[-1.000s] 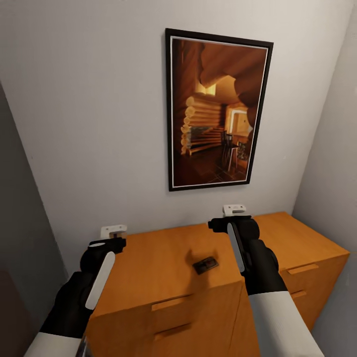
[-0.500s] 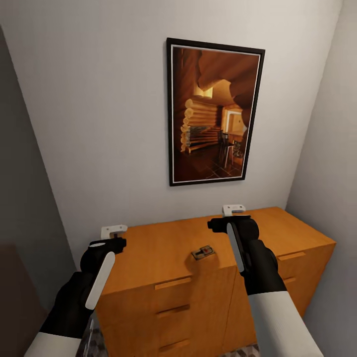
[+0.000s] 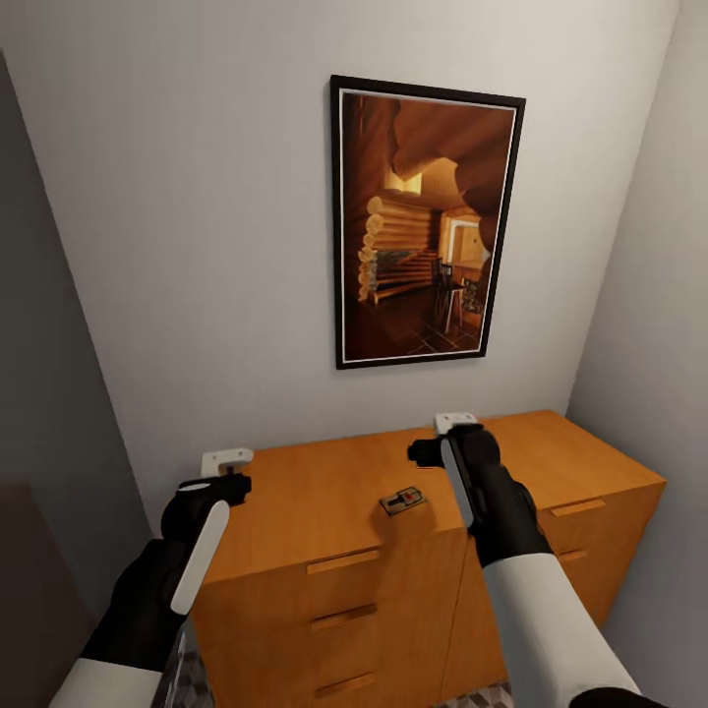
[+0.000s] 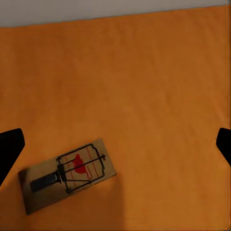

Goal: Take the four mousetraps from the cabinet in the bathroom and place them on the bathroom floor. Make sure all four end up on the same floor surface, and ensure that at least two of them are either under or directly next to the same bathroom sink.

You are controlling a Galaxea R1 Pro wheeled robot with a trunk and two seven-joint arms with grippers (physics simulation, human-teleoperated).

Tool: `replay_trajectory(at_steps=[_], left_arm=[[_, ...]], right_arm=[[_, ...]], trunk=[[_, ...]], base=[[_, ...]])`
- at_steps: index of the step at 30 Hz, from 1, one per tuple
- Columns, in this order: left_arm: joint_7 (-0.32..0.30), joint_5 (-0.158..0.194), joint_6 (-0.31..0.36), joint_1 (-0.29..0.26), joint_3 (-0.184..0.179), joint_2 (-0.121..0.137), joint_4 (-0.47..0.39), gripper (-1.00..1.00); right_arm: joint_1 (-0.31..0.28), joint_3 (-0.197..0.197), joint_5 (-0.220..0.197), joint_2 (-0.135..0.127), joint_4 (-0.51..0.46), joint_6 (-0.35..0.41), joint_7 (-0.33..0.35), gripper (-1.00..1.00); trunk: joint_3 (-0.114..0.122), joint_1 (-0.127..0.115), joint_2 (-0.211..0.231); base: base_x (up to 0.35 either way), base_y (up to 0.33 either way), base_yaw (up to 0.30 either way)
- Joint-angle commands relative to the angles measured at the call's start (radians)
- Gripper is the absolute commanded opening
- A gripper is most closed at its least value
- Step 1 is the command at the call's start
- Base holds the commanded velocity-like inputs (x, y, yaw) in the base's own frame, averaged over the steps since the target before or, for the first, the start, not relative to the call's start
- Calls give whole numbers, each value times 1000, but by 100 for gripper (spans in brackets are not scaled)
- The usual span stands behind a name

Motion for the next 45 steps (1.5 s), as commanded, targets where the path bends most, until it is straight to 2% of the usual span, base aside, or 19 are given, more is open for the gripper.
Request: replay_trajectory(at_steps=[1,4,8,13,18,19,22,27,29,45], left_arm=[[11,9,2,-1,-1,0,4,-100],[13,9,1,-1,-1,0,28,-100],[13,7,-2,-1,1,0,50,-100],[13,6,-2,-1,1,-5,53,-100],[13,6,-2,-1,1,-17,53,-100],[12,6,-2,-1,0,-19,53,-100],[12,5,-3,-1,1,-20,52,-100],[11,5,-4,-1,2,-20,52,-100],[10,6,-4,-1,2,-20,52,-100],[10,6,-4,-1,0,-20,54,-100]], right_arm=[[-16,-11,5,0,20,5,1,100],[-59,-31,5,0,89,5,-2,100],[-109,-38,5,0,186,5,-27,100],[-144,-40,-13,0,247,5,-49,100],[-152,-40,-96,0,272,5,-66,100],[-153,-40,-132,0,293,5,-88,100],[-154,-40,-182,0,313,5,-122,100],[-154,-39,-266,0,321,5,-139,100],[-154,-38,-282,0,322,5,-141,100],[-155,-28,-290,0,320,5,-147,100]], trunk=[[-1,0,-1],[-1,0,-1],[-1,0,-1],[-1,0,-1],[-1,0,-1],[-1,0,-1],[-1,0,-1],[-1,0,-1],[-1,0,-1],[-1,0,-1]], base=[[0,0,0],[0,0,0],[0,0,0],[0,0,0],[0,0,0],[0,0,0],[0,0,0],[0,0,0],[0,0,0],[0,0,-8]])
